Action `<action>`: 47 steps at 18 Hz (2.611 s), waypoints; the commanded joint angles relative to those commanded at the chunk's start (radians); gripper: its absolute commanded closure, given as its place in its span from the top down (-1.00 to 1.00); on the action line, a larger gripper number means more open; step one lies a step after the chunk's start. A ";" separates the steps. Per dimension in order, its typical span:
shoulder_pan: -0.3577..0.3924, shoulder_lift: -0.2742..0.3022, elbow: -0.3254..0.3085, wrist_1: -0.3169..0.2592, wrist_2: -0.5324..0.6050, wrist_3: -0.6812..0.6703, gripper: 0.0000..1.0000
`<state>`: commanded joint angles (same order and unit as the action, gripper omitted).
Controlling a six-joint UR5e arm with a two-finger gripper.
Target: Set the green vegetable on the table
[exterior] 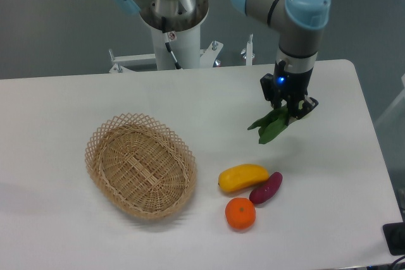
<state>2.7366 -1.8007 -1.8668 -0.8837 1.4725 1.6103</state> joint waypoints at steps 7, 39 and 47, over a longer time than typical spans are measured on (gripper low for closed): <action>0.017 -0.072 -0.024 0.054 0.074 0.154 -0.20; 0.005 -0.017 0.138 0.062 -0.017 -0.053 1.00; 0.023 -0.016 0.478 -0.361 -0.015 -0.052 1.00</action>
<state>2.7596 -1.8162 -1.3885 -1.2452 1.4573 1.5585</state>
